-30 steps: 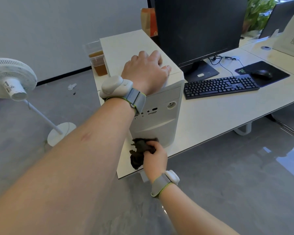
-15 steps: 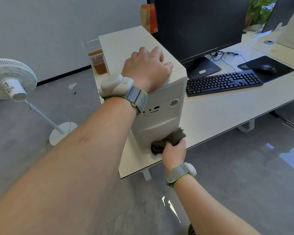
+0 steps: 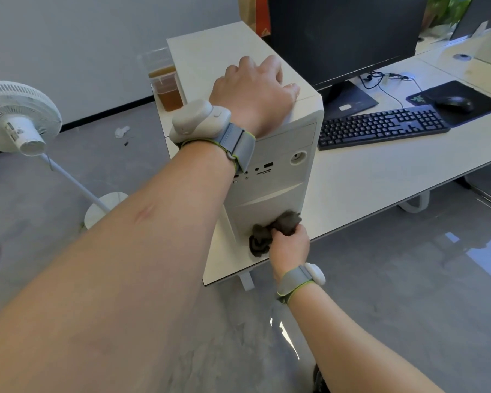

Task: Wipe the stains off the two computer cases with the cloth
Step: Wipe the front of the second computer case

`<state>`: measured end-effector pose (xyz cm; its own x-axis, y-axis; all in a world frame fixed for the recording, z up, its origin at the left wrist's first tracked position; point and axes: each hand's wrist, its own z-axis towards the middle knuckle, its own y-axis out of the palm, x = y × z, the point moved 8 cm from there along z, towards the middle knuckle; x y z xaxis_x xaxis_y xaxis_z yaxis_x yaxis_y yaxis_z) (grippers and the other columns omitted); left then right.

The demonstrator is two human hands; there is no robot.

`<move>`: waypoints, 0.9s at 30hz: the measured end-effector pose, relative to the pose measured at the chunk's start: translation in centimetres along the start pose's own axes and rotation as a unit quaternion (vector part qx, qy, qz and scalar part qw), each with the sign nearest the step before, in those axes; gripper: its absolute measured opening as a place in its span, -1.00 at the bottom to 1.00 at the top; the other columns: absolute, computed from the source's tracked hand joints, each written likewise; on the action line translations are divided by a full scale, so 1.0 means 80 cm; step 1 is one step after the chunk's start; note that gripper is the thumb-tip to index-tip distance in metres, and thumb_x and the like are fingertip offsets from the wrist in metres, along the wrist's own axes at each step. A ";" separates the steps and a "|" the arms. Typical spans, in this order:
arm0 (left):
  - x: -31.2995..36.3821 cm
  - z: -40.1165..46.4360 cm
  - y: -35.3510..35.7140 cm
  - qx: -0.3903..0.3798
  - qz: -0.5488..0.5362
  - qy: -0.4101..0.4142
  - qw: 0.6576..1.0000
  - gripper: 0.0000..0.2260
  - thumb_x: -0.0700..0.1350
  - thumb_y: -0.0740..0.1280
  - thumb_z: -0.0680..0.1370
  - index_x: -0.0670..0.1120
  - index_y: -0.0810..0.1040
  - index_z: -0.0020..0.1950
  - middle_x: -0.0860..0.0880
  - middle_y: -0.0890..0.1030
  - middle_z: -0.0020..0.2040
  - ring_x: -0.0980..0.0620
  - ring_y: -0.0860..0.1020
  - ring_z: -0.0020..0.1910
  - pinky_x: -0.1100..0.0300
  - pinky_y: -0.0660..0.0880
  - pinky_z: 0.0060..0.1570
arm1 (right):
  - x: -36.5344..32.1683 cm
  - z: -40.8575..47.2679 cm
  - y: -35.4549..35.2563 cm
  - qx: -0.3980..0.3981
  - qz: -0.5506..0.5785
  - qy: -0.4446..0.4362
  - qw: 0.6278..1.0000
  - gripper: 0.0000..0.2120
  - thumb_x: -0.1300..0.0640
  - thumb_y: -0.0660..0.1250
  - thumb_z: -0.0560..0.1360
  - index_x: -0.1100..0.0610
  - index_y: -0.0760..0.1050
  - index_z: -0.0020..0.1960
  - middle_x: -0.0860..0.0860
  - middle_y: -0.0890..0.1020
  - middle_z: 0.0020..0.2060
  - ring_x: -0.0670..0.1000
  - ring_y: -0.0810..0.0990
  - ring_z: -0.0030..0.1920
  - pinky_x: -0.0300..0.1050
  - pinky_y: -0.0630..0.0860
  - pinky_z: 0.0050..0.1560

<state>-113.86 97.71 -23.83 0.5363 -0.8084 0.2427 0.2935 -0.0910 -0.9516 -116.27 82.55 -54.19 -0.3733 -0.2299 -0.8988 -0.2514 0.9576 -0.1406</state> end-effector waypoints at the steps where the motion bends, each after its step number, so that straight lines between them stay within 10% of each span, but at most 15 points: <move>1: -0.001 0.000 0.002 -0.001 -0.001 -0.003 1.000 -0.66 0.20 0.12 0.64 0.06 0.47 0.29 -0.09 0.45 0.30 -0.14 0.41 0.29 0.00 0.30 0.18 | -0.005 -0.004 -0.003 0.005 0.004 -0.027 1.000 -0.83 0.25 0.37 0.52 0.03 0.54 0.06 -0.10 0.65 -0.11 -0.08 0.60 -0.10 -0.18 0.50 -0.11; 14: 0.000 0.000 -0.002 0.007 0.006 0.003 1.000 -0.66 0.20 0.11 0.65 0.06 0.47 0.28 -0.09 0.46 0.27 -0.13 0.43 0.24 0.05 0.29 0.10 | 0.003 0.006 0.000 -0.002 0.004 0.026 1.000 -0.76 0.29 0.25 0.42 0.01 0.54 -0.03 0.00 0.66 -0.15 0.10 0.65 -0.11 0.02 0.63 -0.06; 19: -0.002 0.001 0.001 0.003 0.004 -0.003 1.000 -0.67 0.20 0.11 0.64 0.06 0.46 0.28 -0.09 0.46 0.28 -0.13 0.42 0.26 0.03 0.29 0.14 | -0.033 0.018 -0.026 0.049 0.060 -0.040 0.996 -0.76 0.28 0.27 0.55 0.05 0.48 0.17 -0.15 0.59 -0.10 -0.19 0.55 -0.11 -0.39 0.45 -0.15; 23: 0.001 -0.001 -0.001 0.003 0.005 -0.001 1.000 -0.67 0.20 0.12 0.65 0.06 0.47 0.28 -0.09 0.46 0.28 -0.14 0.43 0.27 0.01 0.31 0.15 | -0.004 0.037 -0.020 0.031 0.026 0.075 0.996 -0.76 0.31 0.24 0.52 0.17 0.60 0.12 0.00 0.61 -0.19 0.12 0.60 -0.11 -0.06 0.52 -0.05; 27: -0.001 0.002 0.000 0.004 0.001 -0.004 1.000 -0.67 0.20 0.12 0.64 0.06 0.47 0.28 -0.09 0.46 0.29 -0.13 0.42 0.27 0.03 0.29 0.13 | -0.026 0.031 -0.026 0.037 0.010 -0.034 0.999 -0.84 0.26 0.27 0.55 0.09 0.51 0.10 -0.06 0.61 -0.11 -0.05 0.58 -0.12 -0.13 0.48 -0.15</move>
<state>-113.82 97.86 -23.82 0.5430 -0.8038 0.2430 0.2985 -0.0857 -0.9506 -112.77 81.46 -53.02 -0.3158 -0.1998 -0.9275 -0.1773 0.9728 -0.1492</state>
